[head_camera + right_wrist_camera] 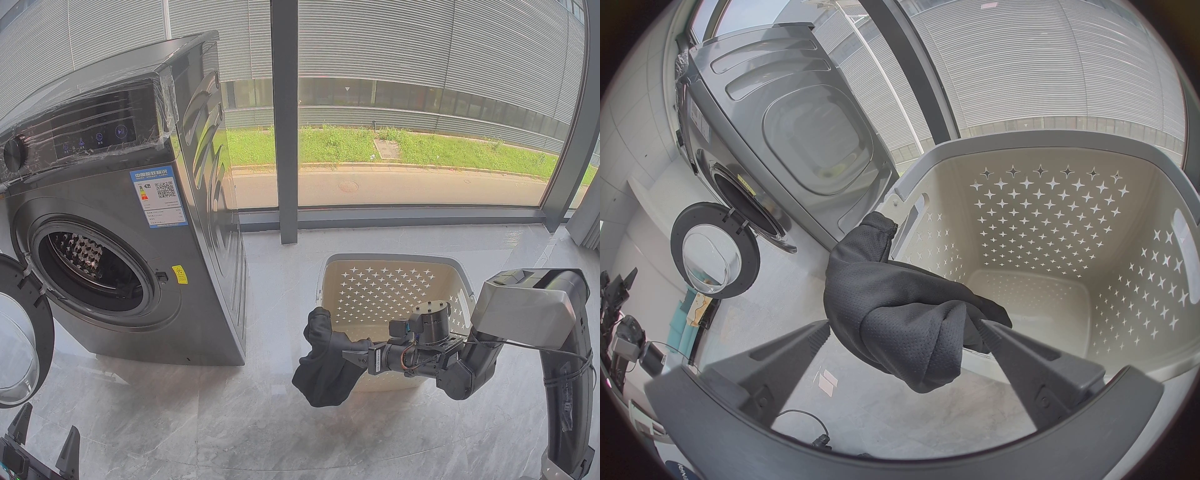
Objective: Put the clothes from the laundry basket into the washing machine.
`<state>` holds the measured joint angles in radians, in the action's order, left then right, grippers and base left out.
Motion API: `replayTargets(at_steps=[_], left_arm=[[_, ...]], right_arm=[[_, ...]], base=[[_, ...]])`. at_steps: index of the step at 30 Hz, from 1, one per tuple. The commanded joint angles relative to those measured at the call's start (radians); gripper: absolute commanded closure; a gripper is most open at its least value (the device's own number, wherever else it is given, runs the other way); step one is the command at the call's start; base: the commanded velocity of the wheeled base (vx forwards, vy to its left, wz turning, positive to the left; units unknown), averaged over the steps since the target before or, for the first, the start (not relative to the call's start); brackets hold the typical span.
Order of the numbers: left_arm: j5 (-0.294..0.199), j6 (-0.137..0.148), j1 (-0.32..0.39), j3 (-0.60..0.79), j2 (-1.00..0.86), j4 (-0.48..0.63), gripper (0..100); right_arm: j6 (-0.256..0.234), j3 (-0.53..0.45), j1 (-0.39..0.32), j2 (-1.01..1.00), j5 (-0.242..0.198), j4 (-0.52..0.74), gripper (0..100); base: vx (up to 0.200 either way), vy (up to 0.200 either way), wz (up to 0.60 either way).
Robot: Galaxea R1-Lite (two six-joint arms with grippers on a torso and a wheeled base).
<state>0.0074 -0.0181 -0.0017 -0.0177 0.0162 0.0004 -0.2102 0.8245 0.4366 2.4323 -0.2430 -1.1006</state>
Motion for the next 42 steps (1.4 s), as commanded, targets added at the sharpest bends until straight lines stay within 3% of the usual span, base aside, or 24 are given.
replayTargets(at_steps=[1,17,25,33,40,42], left_arm=[[0.000,0.000,0.000,0.016,-0.016,0.000,0],[0.000,0.000,0.000,0.016,-0.016,0.001,0],[0.000,0.000,0.000,0.016,-0.016,0.000,0],[0.000,-0.002,0.000,0.016,-0.016,0.001,0],[0.000,-0.002,0.000,0.016,-0.016,0.000,0],[0.000,0.001,0.000,0.016,-0.016,0.000,0]], right_arm=[[0.000,0.004,0.004,0.002,0.001,-0.001,100],[0.000,-0.047,-0.004,-0.042,0.001,-0.073,100],[0.000,-0.146,0.001,-0.220,0.004,-0.114,100],[-0.001,-0.258,0.022,-0.427,0.005,-0.243,100],[-0.005,-0.311,0.070,-0.647,0.013,-0.229,100],[0.000,-0.314,0.076,-0.711,0.051,-0.231,100]], base=[[0.000,0.000,0.00],[0.000,0.000,0.00],[0.000,0.000,0.00],[0.000,0.000,0.00],[0.000,0.000,0.00],[0.000,0.000,0.00]])
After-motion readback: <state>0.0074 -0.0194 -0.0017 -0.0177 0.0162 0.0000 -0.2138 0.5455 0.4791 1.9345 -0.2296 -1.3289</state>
